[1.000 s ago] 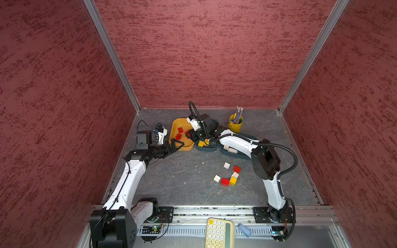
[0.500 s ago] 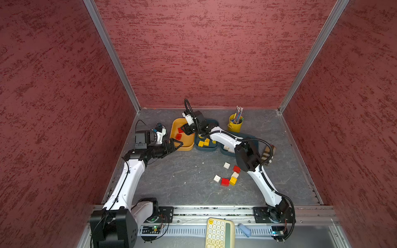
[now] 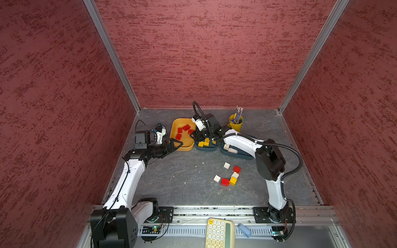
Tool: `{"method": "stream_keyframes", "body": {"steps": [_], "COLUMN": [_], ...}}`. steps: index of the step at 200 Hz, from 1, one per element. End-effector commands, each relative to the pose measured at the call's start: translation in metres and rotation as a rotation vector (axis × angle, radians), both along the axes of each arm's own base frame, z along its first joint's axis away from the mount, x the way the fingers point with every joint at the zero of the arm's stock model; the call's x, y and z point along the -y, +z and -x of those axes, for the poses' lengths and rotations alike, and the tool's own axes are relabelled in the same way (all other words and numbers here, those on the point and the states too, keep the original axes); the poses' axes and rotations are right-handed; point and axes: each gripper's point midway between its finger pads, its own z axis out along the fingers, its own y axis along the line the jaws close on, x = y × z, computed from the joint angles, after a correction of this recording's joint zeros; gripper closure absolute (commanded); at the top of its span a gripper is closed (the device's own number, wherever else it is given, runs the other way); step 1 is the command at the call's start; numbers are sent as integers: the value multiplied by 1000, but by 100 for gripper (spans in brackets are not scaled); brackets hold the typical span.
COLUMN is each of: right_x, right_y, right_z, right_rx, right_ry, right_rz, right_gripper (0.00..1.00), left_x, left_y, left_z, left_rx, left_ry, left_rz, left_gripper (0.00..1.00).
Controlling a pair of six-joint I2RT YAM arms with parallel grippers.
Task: Sort the legos into containers by color
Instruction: 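Move the right gripper to the table bricks and grasp a white 2x2 brick, then carry the white brick into the farther teal tub and release it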
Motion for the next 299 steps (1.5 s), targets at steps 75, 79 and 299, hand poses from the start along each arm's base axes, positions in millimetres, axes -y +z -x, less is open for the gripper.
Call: {"method": "stream_keyframes", "body": {"steps": [75,79,299], "right_x": [101,101,124], "right_y": [-52,-56,-144], "right_z": [150,154,224], "right_rx": [-217,-220,-331], "right_ry": [91,97,193], "right_rz": [267,281,790], "right_gripper": [24,24,63], "left_x": [12,12,12], "left_y": [-5,-6,-19], "left_z": [-4,-3,1], "left_rx": [-15,-16,-43], "left_ry": [-20,-22,-25], "left_rz": [29,27,-15], "left_gripper": [0,1,1]}}
